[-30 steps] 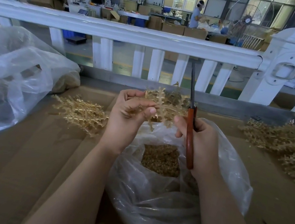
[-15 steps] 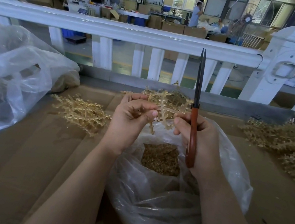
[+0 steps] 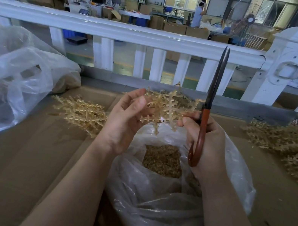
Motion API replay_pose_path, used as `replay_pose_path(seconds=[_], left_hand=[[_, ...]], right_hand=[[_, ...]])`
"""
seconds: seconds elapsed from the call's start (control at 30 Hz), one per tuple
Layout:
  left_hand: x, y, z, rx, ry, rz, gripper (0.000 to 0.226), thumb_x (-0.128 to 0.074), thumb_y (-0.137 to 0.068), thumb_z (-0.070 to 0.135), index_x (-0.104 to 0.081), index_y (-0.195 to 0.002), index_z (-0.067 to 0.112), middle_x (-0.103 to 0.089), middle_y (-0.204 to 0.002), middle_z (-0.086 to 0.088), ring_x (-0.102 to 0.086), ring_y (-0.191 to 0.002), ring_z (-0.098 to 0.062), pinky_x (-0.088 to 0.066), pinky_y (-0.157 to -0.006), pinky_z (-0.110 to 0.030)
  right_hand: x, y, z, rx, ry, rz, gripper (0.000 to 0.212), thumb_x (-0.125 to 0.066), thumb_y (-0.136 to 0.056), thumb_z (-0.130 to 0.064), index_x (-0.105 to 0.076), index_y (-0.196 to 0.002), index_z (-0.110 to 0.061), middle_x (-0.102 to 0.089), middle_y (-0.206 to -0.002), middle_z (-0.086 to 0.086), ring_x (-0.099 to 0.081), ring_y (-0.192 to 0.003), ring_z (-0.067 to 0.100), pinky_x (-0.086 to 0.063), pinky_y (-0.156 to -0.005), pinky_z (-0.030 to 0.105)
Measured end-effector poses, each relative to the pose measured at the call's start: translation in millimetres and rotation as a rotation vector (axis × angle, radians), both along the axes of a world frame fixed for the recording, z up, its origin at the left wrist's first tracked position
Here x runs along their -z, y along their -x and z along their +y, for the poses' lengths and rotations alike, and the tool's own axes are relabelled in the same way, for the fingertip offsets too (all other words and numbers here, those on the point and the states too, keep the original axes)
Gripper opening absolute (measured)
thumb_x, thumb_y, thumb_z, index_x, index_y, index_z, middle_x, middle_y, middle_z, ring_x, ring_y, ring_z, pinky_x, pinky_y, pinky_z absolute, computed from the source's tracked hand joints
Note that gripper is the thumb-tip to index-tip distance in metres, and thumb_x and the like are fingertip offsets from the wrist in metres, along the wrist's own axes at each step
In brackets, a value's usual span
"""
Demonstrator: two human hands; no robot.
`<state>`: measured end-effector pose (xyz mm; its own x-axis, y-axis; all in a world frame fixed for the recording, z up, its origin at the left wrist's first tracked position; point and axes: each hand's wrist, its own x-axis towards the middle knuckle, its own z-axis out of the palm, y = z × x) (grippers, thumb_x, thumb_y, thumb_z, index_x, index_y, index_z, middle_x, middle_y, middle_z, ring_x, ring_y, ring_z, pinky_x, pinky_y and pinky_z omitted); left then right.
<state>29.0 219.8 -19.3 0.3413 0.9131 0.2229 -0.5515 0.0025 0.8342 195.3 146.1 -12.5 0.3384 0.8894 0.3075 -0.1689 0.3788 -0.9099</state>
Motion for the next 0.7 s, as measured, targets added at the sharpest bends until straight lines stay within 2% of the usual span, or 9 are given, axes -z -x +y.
replay_pose_path(seconds=[0.07, 0.13, 0.17, 0.23, 0.3, 0.37, 0.43, 0.5, 0.7], left_hand=[[0.8, 0.2, 0.1, 0.041, 0.019, -0.024, 0.093, -0.095, -0.051, 0.047, -0.050, -0.122, 0.007, -0.067, -0.107, -0.007, -0.068, -0.093, -0.023, -0.057, -0.085, -0.033], [2.6, 0.5, 0.6, 0.072, 0.053, 0.000, 0.066, -0.086, -0.070, 0.029, -0.050, -0.120, 0.006, -0.071, -0.096, -0.003, -0.067, -0.087, -0.020, -0.056, -0.083, -0.031], [3.9, 0.2, 0.7, 0.083, 0.077, 0.031, 0.057, -0.081, -0.074, 0.020, -0.051, -0.121, 0.006, -0.072, -0.098, -0.004, -0.065, -0.090, -0.022, -0.054, -0.084, -0.032], [6.0, -0.4, 0.6, 0.108, 0.130, 0.066, 0.066, -0.078, -0.073, 0.012, -0.049, -0.131, 0.001, -0.071, -0.110, -0.010, -0.060, -0.100, -0.027, -0.049, -0.092, -0.034], [6.1, -0.3, 0.8, 0.106, 0.126, 0.065, 0.072, -0.077, -0.073, 0.007, -0.046, -0.138, 0.000, -0.070, -0.109, -0.011, -0.059, -0.099, -0.027, -0.047, -0.092, -0.036], [5.4, 1.0, 1.9, 0.071, 0.072, 0.040, 0.058, -0.078, -0.076, 0.008, -0.056, -0.129, 0.006, -0.072, -0.093, -0.003, -0.063, -0.080, -0.016, -0.049, -0.076, -0.028], [6.0, 3.5, 3.6, -0.004, 0.020, 0.034, 0.029, -0.074, -0.075, 0.017, -0.068, -0.104, 0.013, -0.068, -0.075, 0.004, -0.058, -0.062, -0.008, -0.046, -0.063, -0.021], [7.0, 4.3, 3.4, -0.078, -0.013, 0.028, 0.007, -0.073, -0.076, 0.022, -0.070, -0.080, 0.018, -0.065, -0.068, 0.005, -0.052, -0.056, -0.006, -0.046, -0.059, -0.017], [6.3, 2.7, 2.1, -0.141, -0.017, -0.019, 0.009, -0.074, -0.075, 0.024, -0.065, -0.075, 0.021, -0.066, -0.074, 0.003, -0.059, -0.062, -0.008, -0.051, -0.061, -0.019]], right_hand=[[0.2, -0.2, -0.4, -0.007, 0.001, 0.002, 0.041, -0.064, -0.092, 0.004, -0.074, -0.070, -0.029, -0.070, -0.078, 0.008, -0.056, -0.047, -0.002, -0.043, -0.049, 0.008], [0.1, 0.2, -0.6, -0.002, 0.003, -0.010, 0.046, -0.064, -0.092, 0.004, -0.075, -0.068, -0.035, -0.069, -0.078, 0.007, -0.056, -0.048, -0.002, -0.043, -0.049, 0.008], [-0.2, 0.4, -0.6, 0.001, 0.000, -0.016, 0.047, -0.065, -0.091, 0.003, -0.075, -0.068, -0.036, -0.069, -0.079, 0.007, -0.057, -0.049, -0.002, -0.043, -0.050, 0.009], [-1.2, 1.5, -0.3, 0.007, -0.003, -0.028, 0.047, -0.065, -0.091, 0.003, -0.075, -0.066, -0.035, -0.069, -0.080, 0.008, -0.058, -0.050, -0.002, -0.044, -0.051, 0.009], [-0.7, 1.9, 0.2, 0.023, 0.006, -0.032, 0.047, -0.066, -0.091, 0.003, -0.075, -0.065, -0.035, -0.069, -0.080, 0.008, -0.058, -0.051, -0.002, -0.044, -0.052, 0.010], [0.3, 1.7, 0.1, 0.037, 0.008, -0.012, 0.044, -0.066, -0.091, 0.003, -0.074, -0.066, -0.032, -0.068, -0.080, 0.010, -0.057, -0.050, -0.001, -0.045, -0.052, 0.010], [1.6, 1.5, 0.2, 0.049, -0.002, 0.010, 0.033, -0.065, -0.092, 0.002, -0.071, -0.075, -0.026, -0.068, -0.079, 0.011, -0.056, -0.050, -0.001, -0.045, -0.053, 0.010], [3.0, 0.5, 1.3, 0.066, -0.013, 0.055, 0.021, -0.064, -0.093, 0.002, -0.067, -0.085, -0.018, -0.065, -0.077, 0.008, -0.055, -0.049, 0.000, -0.045, -0.053, 0.011], [6.6, -3.8, 5.5, 0.130, 0.018, 0.084, 0.009, -0.066, -0.093, -0.004, -0.066, -0.089, -0.012, -0.058, -0.068, 0.001, -0.051, -0.054, 0.004, -0.043, -0.053, 0.015]])
